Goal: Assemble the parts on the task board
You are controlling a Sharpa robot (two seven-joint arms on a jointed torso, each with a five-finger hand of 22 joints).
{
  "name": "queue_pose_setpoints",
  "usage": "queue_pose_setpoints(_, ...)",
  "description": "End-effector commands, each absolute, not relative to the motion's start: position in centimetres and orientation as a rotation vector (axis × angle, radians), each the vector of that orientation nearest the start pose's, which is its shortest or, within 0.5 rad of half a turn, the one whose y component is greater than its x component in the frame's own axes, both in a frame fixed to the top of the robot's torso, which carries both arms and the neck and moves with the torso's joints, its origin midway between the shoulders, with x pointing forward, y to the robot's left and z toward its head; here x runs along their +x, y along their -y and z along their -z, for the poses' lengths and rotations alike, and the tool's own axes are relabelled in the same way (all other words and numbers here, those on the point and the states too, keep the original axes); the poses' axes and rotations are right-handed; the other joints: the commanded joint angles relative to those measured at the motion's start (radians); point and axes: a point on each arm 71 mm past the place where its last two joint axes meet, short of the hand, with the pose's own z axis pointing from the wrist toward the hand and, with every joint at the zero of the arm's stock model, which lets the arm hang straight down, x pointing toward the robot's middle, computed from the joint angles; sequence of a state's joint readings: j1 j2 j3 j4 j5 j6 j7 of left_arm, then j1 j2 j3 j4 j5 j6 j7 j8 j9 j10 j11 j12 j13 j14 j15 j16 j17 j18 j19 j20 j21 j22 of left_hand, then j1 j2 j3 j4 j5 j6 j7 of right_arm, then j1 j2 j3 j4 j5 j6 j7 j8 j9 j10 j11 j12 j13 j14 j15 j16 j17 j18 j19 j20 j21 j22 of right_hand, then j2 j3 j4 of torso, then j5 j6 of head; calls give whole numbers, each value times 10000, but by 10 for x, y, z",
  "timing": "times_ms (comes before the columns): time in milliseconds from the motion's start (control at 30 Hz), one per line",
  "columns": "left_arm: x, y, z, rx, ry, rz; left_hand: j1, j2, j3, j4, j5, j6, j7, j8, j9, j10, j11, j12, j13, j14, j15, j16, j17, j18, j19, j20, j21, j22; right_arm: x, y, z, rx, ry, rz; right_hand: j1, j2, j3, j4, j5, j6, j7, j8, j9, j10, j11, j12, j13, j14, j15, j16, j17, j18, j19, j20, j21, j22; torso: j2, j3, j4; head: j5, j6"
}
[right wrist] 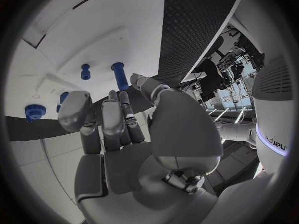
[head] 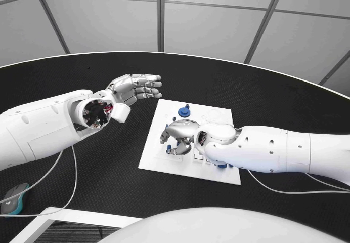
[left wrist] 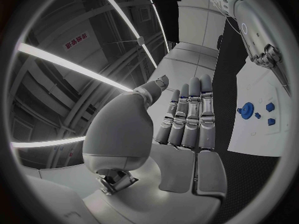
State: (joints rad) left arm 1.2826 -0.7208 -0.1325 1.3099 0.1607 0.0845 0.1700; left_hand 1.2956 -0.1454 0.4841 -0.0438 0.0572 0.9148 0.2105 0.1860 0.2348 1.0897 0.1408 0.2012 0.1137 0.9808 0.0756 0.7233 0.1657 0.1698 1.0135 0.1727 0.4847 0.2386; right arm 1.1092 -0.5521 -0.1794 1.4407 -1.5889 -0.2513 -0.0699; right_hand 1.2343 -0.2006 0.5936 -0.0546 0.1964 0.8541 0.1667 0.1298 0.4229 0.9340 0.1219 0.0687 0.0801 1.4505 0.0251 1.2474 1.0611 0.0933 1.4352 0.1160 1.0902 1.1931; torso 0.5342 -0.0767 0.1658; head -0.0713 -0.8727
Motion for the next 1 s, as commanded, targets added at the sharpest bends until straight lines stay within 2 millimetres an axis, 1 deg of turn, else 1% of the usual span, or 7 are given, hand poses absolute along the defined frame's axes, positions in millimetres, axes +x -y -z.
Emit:
queue_pose_setpoints(33, 520, -191, 194, -12376, -17659, 17228, -6, 70, -37, 37, -40, -56, -24, -61, -14, -53, 14, 33, -15, -10, 61, -35, 9, 115, 92, -10, -16, -9, 433, 71, 273, -5042, -17974, -8281, -17, -103, -231, 8, -38, -156, -111, -74, -24, -276, 38, 131, -56, -113, 42, -39, -111, 158, -81, 25, -346, -272, 13, 2, 14, -12, 1)
queue_pose_setpoints(333, 520, -193, 194, -12401, -17630, 17187, -6, 70, -37, 37, -40, -56, -24, -61, -14, -53, 14, 33, -15, -10, 61, -35, 9, 115, 92, -10, -16, -9, 419, 97, 260, -4295, -17183, -8631, 8, -21, -915, 121, -91, -244, -325, -58, -19, -286, -11, 687, -34, -209, 15, -31, -302, 206, -41, 21, -697, -573, -17, -3, -19, -150, 1)
queue_pose_setpoints(500, 521, -195, 194, -12414, -17596, 17155, -6, 70, -37, 37, -40, -56, -24, -61, -14, -53, 14, 33, -15, -10, 61, -35, 9, 115, 92, -10, -16, -9, 407, 137, 245, -2418, -16792, -8856, -196, 59, -786, 411, -48, 532, -252, 295, 44, 1584, -459, 1831, 270, -350, -474, -297, -650, 296, -93, -377, -1300, -1046, -80, -12, -61, -399, 1)
queue_pose_setpoints(667, 522, -197, 195, -12436, -17562, 17111, -6, 70, -37, 37, -40, -56, -24, -61, -14, -53, 14, 33, -15, -10, 61, -35, 9, 115, 92, -10, -16, -9, 397, 188, 238, 110, -17160, -8261, -741, -141, -1174, 863, -337, 1434, -444, 815, 216, 3730, -837, 3307, 1170, -170, -640, -194, -398, -226, 671, -517, 1370, 1045, -229, -23, -155, -733, 1)
queue_pose_setpoints(700, 522, -198, 195, -12448, -17553, 17098, -6, 70, -37, 37, -40, -56, -24, -61, -14, -53, 14, 33, -15, -10, 61, -35, 9, 115, 92, -10, -16, -9, 395, 199, 237, 530, -17262, -8051, -1016, -229, -1515, 1099, -157, 1565, -601, 1031, 341, 4260, -1025, 4264, 1933, 376, -794, 910, 1284, -528, 1008, -644, 2870, 2233, -238, -18, -171, -790, 1)
queue_pose_setpoints(867, 521, -201, 198, -12527, -17532, 17036, -6, 70, -37, 37, -40, -56, -24, -61, -14, -53, 14, 33, -15, -10, 61, -35, 9, 115, 92, -10, -16, -9, 387, 239, 237, 1796, -17718, -7041, -1168, -76, -2508, 2005, 90, 1175, -852, 2113, 1478, 4970, -1135, 12537, 11702, 899, -863, 2447, 3677, -796, 1228, -881, 4248, 3356, -338, 31, -322, -1064, 1)
queue_pose_setpoints(1000, 520, -203, 200, -12574, -17539, 17013, -6, 70, -37, 37, -40, -56, -24, -61, -14, -53, 14, 33, -15, -10, 61, -35, 9, 115, 92, -10, -16, -9, 377, 259, 243, 2499, -17969, -6416, -1040, 31, -2762, 2341, 105, 1049, -812, 2416, 1863, 5495, -1161, 13692, 13232, 1013, -906, 2750, 4200, -839, 1263, -820, 4425, 3497, -386, 39, -415, -1257, 1)
